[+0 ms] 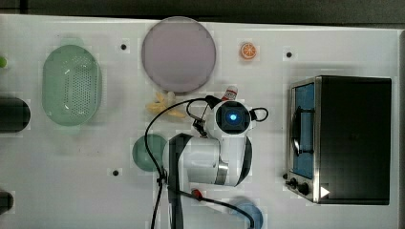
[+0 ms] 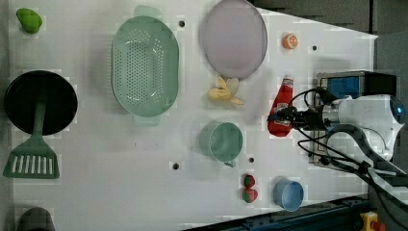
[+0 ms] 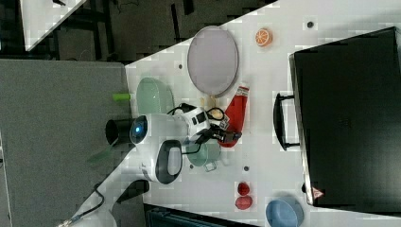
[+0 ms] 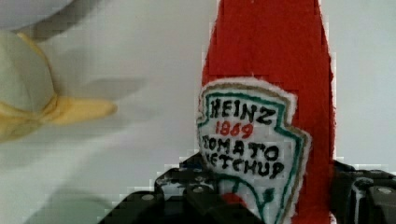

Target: Pick ketchup from plate and place it on table.

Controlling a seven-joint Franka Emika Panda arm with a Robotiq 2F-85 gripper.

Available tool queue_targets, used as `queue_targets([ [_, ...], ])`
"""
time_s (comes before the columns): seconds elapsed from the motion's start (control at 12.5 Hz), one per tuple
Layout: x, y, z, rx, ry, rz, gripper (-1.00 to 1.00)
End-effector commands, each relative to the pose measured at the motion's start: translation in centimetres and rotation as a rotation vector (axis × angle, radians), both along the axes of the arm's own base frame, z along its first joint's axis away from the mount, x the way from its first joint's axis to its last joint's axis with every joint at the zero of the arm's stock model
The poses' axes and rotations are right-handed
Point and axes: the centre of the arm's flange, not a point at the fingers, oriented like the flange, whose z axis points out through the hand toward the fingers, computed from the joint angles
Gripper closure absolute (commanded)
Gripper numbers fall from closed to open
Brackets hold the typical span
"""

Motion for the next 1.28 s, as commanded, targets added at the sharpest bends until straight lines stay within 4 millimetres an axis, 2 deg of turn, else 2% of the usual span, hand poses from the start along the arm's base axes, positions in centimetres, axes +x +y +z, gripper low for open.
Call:
queue_targets([
  [0.08, 1.0, -0.1, 0.1, -0.005, -0.033, -0.051, -0.51],
  [0.24, 1.1, -0.1, 0.4, -0.005, -0.037, -0.049, -0.96],
  [0.4, 1.9, 0.1, 2.3, -0.008, -0.078, -0.044, -1.0],
  [0.56, 3.5, 0.2, 6.5, -0.016, -0.156, -0.04, -1.0],
  [0.72, 5.2, 0.3, 11.6, -0.023, -0.211, -0.062, -1.0],
  [1.12, 7.5, 1.4, 22.5, -0.024, -0.169, -0.303, -1.0],
  [1.28, 7.5, 1.7, 25.7, -0.031, -0.121, -0.381, -1.0],
])
